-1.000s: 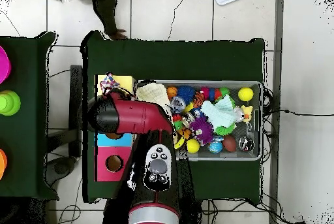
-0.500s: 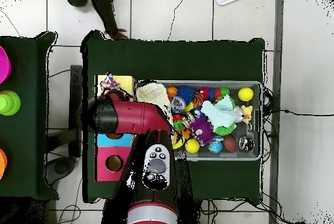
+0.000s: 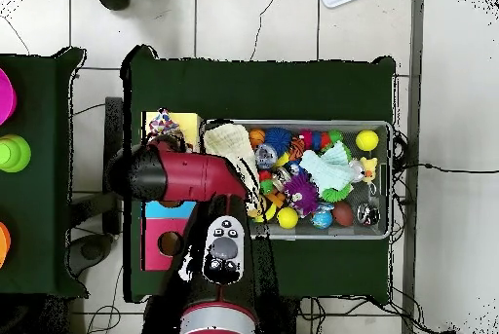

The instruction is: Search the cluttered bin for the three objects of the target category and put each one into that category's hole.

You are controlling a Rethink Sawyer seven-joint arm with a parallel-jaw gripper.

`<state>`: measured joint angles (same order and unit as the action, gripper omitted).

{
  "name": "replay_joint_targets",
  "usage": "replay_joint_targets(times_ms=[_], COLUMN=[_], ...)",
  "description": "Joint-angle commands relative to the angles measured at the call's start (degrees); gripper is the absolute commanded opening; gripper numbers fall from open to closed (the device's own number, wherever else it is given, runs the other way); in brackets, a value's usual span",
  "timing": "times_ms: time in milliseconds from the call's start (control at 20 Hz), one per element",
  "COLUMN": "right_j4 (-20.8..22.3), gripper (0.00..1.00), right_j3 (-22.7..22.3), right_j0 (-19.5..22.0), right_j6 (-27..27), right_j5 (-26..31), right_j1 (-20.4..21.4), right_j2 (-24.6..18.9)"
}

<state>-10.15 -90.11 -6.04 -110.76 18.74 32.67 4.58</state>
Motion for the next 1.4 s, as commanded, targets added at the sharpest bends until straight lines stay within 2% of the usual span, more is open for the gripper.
replay_joint_targets(times_ms=[50, 550, 950, 1150, 1400], right_j4=[-2.8, -1.7, -0.6, -1.2, -1.2], gripper=[0.0, 0.0, 0.0, 0.0, 0.0], right_j3=[-2.1, -0.9, 1.6, 3.6, 4.8], right_j0=[-0.2, 0.9, 3.0, 2.6, 2.6], right_j6=[-11.8, -10.3, -8.7, -9.2, -9.1], right_j5=[0.1, -4.0, -11.1, -13.3, -14.8], right_j1=[-4.0, -7.8, -13.9, -16.5, -17.8], right_j2=[-3.2, -3.8, -6.2, -5.6, -5.7])
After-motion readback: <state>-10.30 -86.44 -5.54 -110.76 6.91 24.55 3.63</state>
